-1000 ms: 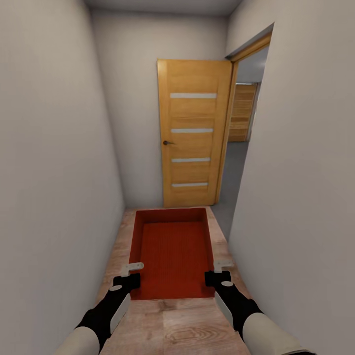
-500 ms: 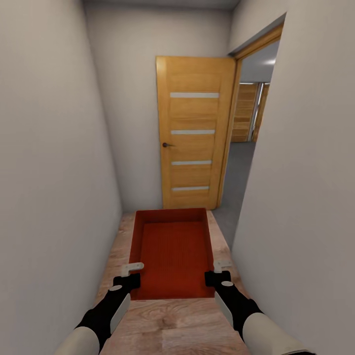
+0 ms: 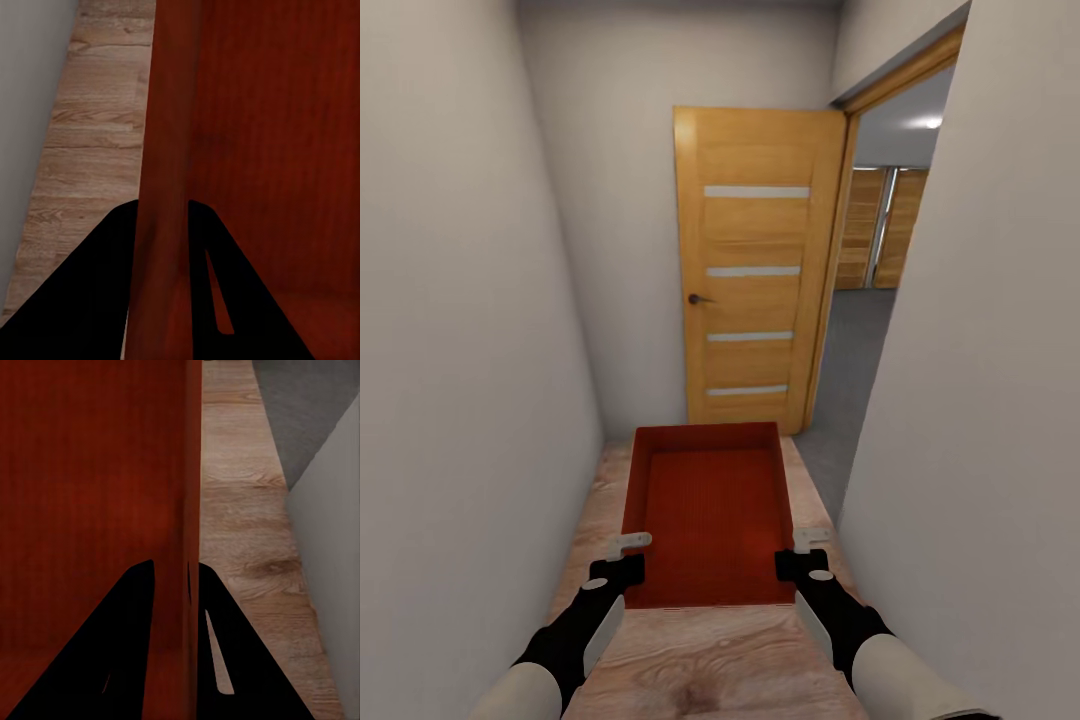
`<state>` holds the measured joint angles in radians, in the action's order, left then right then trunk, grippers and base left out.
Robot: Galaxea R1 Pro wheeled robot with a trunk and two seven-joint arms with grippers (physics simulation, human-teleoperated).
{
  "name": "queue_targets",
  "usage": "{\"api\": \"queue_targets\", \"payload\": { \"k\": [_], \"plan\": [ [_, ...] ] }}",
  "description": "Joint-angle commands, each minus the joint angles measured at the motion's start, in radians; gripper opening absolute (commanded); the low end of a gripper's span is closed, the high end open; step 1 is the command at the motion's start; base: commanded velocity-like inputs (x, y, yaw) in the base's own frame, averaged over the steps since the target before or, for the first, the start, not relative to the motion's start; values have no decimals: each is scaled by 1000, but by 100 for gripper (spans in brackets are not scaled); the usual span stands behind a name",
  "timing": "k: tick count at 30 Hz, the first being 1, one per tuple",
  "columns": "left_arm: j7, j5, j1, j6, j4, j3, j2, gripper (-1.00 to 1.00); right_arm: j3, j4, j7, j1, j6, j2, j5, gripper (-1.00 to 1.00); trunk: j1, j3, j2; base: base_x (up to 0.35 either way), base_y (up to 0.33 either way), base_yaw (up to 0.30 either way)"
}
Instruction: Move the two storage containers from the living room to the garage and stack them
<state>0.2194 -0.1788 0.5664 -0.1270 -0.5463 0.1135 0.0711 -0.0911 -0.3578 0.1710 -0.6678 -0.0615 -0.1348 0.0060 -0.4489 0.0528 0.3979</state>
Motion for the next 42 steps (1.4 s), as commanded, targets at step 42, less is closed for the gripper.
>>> {"api": "queue_targets", "payload": {
  "k": [42],
  "plan": [
    [18, -25, 1, 81, -4, -21, -1, -100, 7, -1, 7, 0, -8, 1, -24, -100, -1, 2, 2, 323, 0, 28]
  ]
}}
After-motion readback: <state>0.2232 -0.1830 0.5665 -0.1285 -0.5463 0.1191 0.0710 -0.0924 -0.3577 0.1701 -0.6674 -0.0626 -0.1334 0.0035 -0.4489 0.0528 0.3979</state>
